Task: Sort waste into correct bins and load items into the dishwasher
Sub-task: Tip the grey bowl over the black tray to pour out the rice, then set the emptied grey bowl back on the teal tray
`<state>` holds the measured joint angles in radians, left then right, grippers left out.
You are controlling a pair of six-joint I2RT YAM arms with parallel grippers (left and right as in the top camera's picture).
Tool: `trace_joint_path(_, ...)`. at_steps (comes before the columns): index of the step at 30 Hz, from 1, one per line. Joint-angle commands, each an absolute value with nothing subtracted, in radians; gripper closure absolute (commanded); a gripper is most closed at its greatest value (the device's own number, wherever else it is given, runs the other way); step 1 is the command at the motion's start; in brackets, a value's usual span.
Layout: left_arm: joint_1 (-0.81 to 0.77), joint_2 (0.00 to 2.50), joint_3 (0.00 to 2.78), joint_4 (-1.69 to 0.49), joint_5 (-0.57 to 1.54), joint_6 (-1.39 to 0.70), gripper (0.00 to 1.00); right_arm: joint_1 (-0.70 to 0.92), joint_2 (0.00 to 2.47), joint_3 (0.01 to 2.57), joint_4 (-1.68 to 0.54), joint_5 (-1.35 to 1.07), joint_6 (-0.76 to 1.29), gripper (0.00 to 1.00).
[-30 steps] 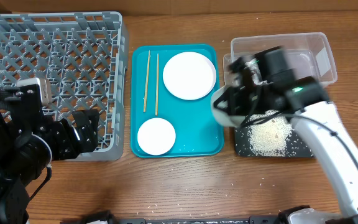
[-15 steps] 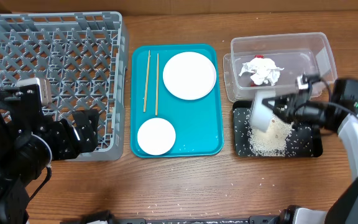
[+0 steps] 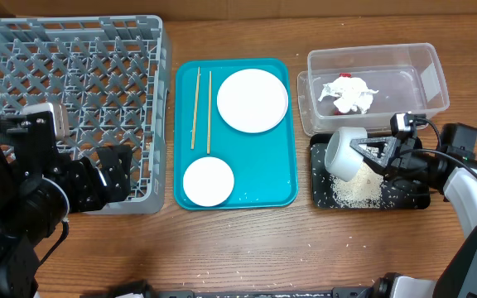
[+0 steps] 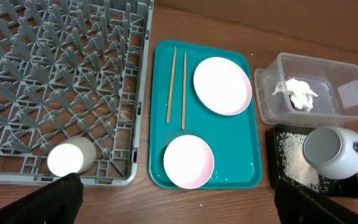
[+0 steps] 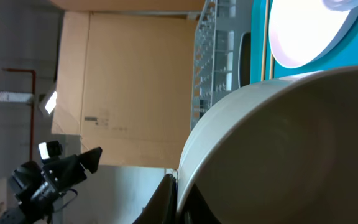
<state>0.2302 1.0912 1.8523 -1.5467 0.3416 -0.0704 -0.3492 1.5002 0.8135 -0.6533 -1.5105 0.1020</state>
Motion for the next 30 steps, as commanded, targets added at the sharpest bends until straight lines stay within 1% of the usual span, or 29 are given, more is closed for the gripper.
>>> trace_joint_path(1, 0.226, 1.093, 1.856, -1.545, 0.356, -0.048, 0.0, -0.245, 1.418, 0.903, -0.684, -1.378, 0.112, 0.96)
trace_joint_path(3, 0.226, 1.093, 1.856, -1.545, 0.356, -0.048, 0.0, -0.127, 1.376, 0.965, -0.762, -1.127, 0.112, 0.96)
trace_joint_path(6, 0.226, 1.097, 1.856, -1.545, 0.356, -0.048, 0.0, 0.118, 1.352, 1.066, -0.85, -0.717, 0.13, 0.96)
trace_joint_path(11, 0.226, 1.098, 1.856, -1.545, 0.356, -0.048, 0.0, 0.511, 1.39, 1.093, -0.802, -0.244, 0.176, 0.96)
trace_joint_path(12, 0.226, 1.098, 1.856, -1.545, 0.356, -0.048, 0.0, 0.559, 1.408, 1.093, -0.789, -0.179, 0.176, 0.96)
trace_joint_path(15, 0.227, 1.1, 1.856, -1.544, 0.356, -0.048, 0.0, 0.657, 1.491, 1.093, -0.738, -0.038, 0.176, 0.96)
trace_joint_path(18, 0.226, 1.099, 1.856, -1.545, 0.356, -0.048, 0.0, 0.674, 1.594, 1.093, -0.668, -0.039, 0.165, 0.96)
trace_joint_path(21, 0.226, 1.099, 1.856, -1.545, 0.356, -0.048, 0.0, 0.674, 1.648, 1.093, -0.622, -0.101, 0.113, 0.95)
trace_joint_path(22, 0.226, 1.099, 1.856, -1.545, 0.356, -0.048, 0.0, 0.674, 1.656, 1.093, -0.61, -0.127, 0.093, 0.91)
trace_joint_path(24, 0.227, 1.1, 1.856, -1.545, 0.356, -0.048, 0.0, 0.674, 1.654, 1.103, -0.62, -0.145, 0.089, 0.65)
trace_joint_path(26, 0.226, 1.104, 1.856, -1.544, 0.356, -0.048, 0.0, 0.674, 1.642, 1.139, -0.676, -0.148, 0.091, 0.47)
trace_joint_path(27, 0.226, 1.104, 1.856, -1.545, 0.356, -0.048, 0.0, 0.674, 1.625, 1.189, -0.748, -0.147, 0.102, 0.34)
trace_joint_path(30, 0.226, 1.104, 1.856, -1.545, 0.356, -0.048, 0.0, 0.674, 1.588, 1.308, -0.895, -0.152, 0.109, 0.22)
